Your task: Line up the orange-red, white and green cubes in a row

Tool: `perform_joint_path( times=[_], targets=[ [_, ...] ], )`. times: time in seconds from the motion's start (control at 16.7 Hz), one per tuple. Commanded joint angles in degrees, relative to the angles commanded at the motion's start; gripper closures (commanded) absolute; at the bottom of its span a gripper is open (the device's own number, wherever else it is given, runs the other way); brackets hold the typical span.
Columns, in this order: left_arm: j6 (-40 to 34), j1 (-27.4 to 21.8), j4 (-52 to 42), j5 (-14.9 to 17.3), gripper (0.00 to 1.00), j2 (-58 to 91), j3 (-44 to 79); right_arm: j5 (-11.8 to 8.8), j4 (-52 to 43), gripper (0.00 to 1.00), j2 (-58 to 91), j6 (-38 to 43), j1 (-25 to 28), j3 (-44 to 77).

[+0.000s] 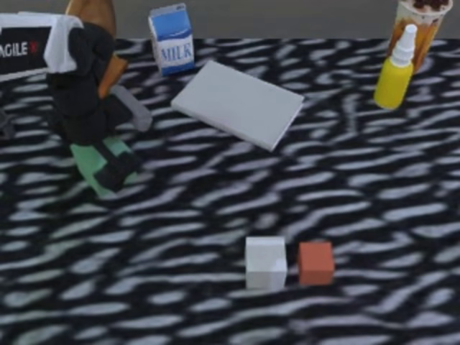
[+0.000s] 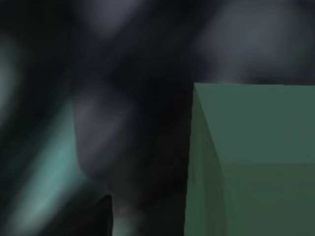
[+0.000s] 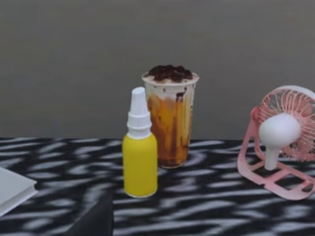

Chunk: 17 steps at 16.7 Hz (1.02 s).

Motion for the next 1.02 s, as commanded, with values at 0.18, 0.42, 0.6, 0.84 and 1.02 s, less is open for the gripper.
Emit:
perform_joint_path(
  times=[0.18, 0.42, 0.6, 0.84, 1.02],
  targets=[
    [0.0, 0.0, 0.0, 0.0, 0.15, 0.0, 0.0, 0.0, 0.0, 0.0, 0.0, 0.0, 0.0, 0.0],
    [0.0, 0.0, 0.0, 0.0, 0.45, 0.0, 0.0, 0.0, 0.0, 0.0, 0.0, 0.0, 0.0, 0.0],
    [0.0, 0.0, 0.0, 0.0, 0.68, 0.0, 0.0, 0.0, 0.0, 0.0, 0.0, 0.0, 0.0, 0.0],
    [0.0, 0.0, 0.0, 0.0, 0.98, 0.0, 0.0, 0.0, 0.0, 0.0, 0.0, 0.0, 0.0, 0.0],
    [0.0, 0.0, 0.0, 0.0, 1.0, 0.0, 0.0, 0.0, 0.0, 0.0, 0.0, 0.0, 0.0, 0.0]
  ],
)
